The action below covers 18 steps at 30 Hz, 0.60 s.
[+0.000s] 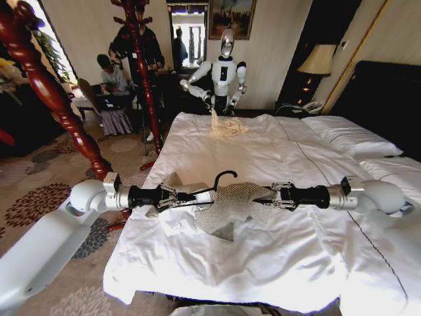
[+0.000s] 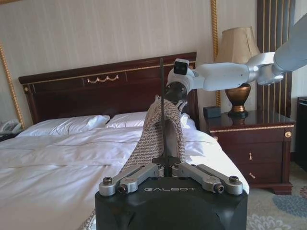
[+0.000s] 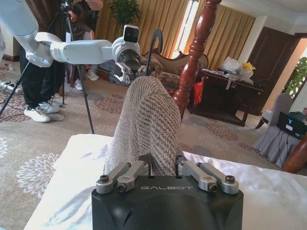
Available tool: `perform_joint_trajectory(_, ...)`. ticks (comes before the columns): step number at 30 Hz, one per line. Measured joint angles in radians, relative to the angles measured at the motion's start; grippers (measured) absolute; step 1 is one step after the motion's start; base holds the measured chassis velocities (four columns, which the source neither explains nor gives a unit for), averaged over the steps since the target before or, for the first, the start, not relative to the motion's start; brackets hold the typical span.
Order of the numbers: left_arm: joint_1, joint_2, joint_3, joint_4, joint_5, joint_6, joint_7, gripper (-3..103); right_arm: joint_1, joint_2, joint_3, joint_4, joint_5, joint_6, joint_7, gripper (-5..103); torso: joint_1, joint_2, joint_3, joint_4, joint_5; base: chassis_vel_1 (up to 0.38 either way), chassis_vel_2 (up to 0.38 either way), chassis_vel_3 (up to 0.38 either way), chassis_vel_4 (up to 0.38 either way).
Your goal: Pick up the clothes from the bed and hang them on the clothes hanger.
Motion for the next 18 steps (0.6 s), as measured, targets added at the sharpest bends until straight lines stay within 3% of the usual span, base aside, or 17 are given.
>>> perform_joint_trajectory(2, 0.005, 0.001, -0.006, 0.001, 0.002, 0.0, 0.0, 2, -0.001, 0.001, 0.002, 0.001, -0.005, 0.0, -0.011, 12, 0.0, 0.0, 0.0, 0.0, 0.0, 0.0, 0.0, 0.0, 0.0)
perform_joint_trajectory(4, 0.008, 0.001, -0.009, 0.001, 0.004, 0.0, 0.0, 2, -0.001, 0.001, 0.003, 0.001, -0.006, 0.0, -0.017, 12, 0.0, 0.0, 0.0, 0.0, 0.0, 0.0, 0.0, 0.0, 0.0)
perform_joint_trajectory(6, 0.015, 0.002, -0.014, 0.0, 0.009, -0.002, 0.0, 2, -0.001, 0.001, 0.005, 0.003, -0.007, 0.0, -0.029, 3, 0.0, 0.0, 0.0, 0.0, 0.0, 0.0, 0.0, 0.0, 0.0)
perform_joint_trajectory(18, 0.023, 0.009, -0.031, -0.003, 0.003, -0.018, -0.012, 2, -0.006, 0.005, 0.009, 0.007, -0.01, -0.001, -0.051, 3, 0.0, 0.0, 0.0, 0.0, 0.0, 0.0, 0.0, 0.0, 0.0)
